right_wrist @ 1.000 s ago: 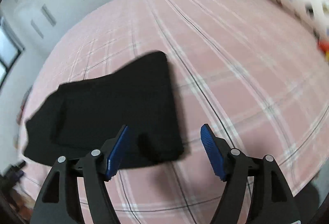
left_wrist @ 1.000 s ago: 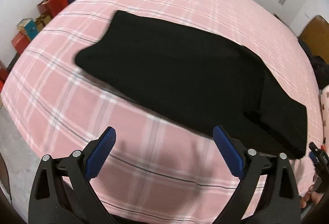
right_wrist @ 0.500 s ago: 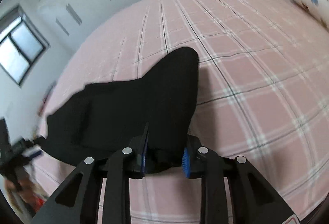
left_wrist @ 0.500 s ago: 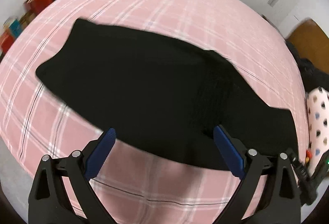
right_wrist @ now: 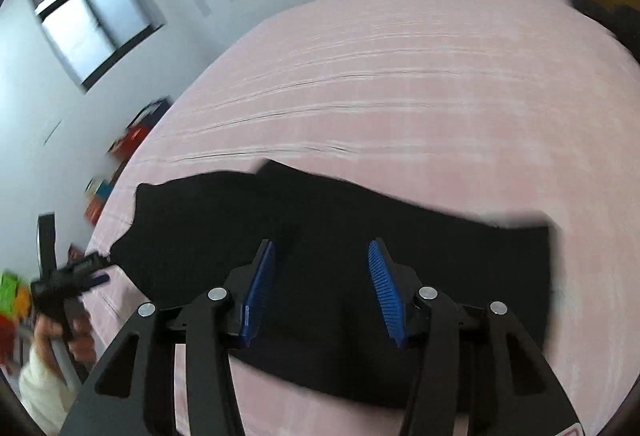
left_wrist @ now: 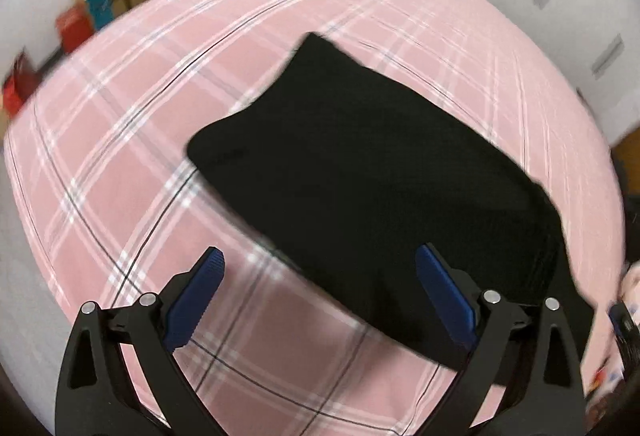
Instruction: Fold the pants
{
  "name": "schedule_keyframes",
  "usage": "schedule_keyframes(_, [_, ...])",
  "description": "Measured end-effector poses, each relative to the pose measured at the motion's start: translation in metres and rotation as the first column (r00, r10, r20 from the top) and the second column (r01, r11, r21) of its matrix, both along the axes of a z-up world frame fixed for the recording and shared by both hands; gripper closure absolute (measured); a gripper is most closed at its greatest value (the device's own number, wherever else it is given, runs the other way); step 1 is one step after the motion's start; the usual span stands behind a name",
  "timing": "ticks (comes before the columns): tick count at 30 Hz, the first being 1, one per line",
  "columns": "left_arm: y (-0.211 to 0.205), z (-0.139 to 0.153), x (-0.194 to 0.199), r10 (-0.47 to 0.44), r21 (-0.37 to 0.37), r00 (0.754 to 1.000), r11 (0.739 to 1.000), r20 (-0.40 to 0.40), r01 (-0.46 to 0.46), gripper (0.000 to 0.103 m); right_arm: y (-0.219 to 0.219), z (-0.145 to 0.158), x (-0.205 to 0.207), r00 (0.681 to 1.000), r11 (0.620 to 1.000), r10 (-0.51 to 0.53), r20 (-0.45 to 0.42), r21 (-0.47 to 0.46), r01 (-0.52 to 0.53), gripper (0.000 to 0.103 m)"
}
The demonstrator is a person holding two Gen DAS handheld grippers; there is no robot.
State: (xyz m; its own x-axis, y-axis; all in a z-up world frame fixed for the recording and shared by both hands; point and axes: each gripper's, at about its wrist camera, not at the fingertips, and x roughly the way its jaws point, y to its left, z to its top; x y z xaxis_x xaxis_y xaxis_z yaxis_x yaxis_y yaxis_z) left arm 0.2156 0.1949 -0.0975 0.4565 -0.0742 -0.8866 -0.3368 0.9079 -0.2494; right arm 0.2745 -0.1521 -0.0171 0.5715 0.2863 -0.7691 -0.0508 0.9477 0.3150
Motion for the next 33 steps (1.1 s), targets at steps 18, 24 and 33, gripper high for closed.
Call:
schedule_keyframes(18, [0.065,-0.037,-0.005,0.026,-0.239,0.998,0.971,0.059,-0.011,0.005,0.077,-0.079,0.15,0.989,0.928,-0.005,-0.149,-0.368,-0.05,0.103])
schedule_keyframes(24, [0.067,-0.046,0.013,0.054,-0.229,0.997,0.972,0.045,-0.043,0.005,0.055,-0.032,0.044,0.997,0.981,-0.057,0.054,-0.181,0.066,0.048])
schedule_keyframes(33, [0.058,-0.043,0.036,0.114,-0.172,0.991,0.98,0.065,-0.101,0.039,0.029,-0.062,-0.041,0.993,0.977,-0.112,-0.023,-0.187,0.106,0.056])
